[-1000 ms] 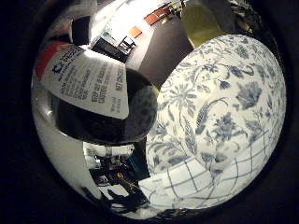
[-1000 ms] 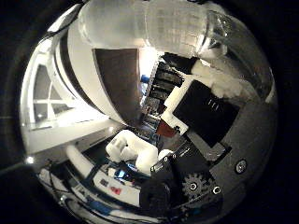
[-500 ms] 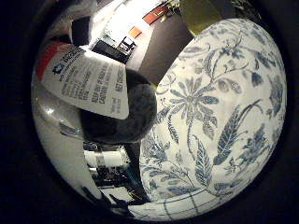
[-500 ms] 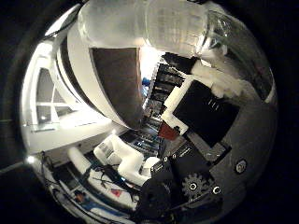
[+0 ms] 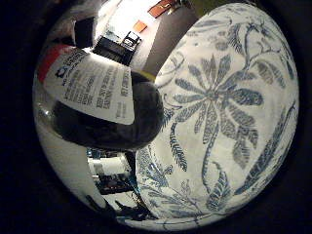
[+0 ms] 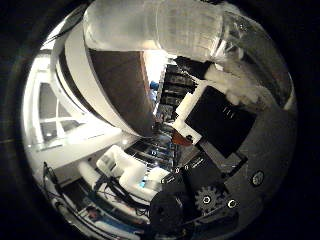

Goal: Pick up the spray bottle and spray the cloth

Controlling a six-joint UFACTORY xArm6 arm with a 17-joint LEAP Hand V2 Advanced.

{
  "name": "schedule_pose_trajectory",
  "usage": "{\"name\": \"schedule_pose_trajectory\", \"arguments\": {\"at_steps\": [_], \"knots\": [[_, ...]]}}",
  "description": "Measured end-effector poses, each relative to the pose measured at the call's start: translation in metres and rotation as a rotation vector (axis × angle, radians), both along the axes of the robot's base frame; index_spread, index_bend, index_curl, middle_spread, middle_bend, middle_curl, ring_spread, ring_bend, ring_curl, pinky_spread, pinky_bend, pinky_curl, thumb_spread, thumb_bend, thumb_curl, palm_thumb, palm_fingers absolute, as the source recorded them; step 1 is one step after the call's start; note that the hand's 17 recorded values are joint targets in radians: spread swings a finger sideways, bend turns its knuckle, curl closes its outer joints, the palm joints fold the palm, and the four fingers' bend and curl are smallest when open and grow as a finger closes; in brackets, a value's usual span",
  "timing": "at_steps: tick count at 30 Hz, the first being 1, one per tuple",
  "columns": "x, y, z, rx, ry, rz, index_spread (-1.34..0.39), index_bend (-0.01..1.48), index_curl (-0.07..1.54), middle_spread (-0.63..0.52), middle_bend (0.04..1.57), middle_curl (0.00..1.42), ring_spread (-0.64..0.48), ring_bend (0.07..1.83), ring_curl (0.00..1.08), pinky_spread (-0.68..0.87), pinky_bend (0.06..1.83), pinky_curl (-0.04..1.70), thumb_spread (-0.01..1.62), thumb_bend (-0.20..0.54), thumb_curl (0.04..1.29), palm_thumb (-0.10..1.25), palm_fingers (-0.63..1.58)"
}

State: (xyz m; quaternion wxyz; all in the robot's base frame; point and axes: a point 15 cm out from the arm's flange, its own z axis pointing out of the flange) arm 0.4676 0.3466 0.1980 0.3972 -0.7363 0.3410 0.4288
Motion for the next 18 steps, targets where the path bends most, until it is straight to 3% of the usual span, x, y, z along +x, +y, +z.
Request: {"name": "schedule_pose_trajectory", "arguments": {"at_steps": [7,11,13,16,18], "knots": [[0.003,-0.003,-0.006,0.006,0.006,-0.010,-0.17,1.12,0.66,-0.07,1.30,0.54,-0.14,1.41,0.53,-0.24,1.03,1.02,0.96,-0.031,0.78,0.97,1.21],[0.006,-0.008,0.002,0.005,-0.018,-0.012,-0.19,0.92,0.65,-0.05,1.25,0.54,-0.13,1.39,0.52,-0.28,1.05,0.96,0.83,-0.037,0.76,0.89,1.12],[0.008,-0.011,0.007,0.007,-0.036,-0.012,-0.21,0.72,0.65,-0.05,1.17,0.53,-0.14,1.35,0.52,-0.32,1.07,0.92,0.78,-0.035,0.74,0.87,0.94],[0.009,-0.014,0.013,0.008,-0.053,-0.011,-0.24,0.45,0.61,-0.06,1.08,0.52,-0.15,1.35,0.53,-0.38,1.06,0.88,0.78,-0.028,0.71,0.88,0.66],[0.009,-0.017,0.017,0.007,-0.062,-0.012,-0.29,0.36,0.57,-0.06,1.01,0.51,-0.15,1.34,0.52,-0.40,1.00,0.84,0.83,-0.026,0.68,0.88,0.56]]}}
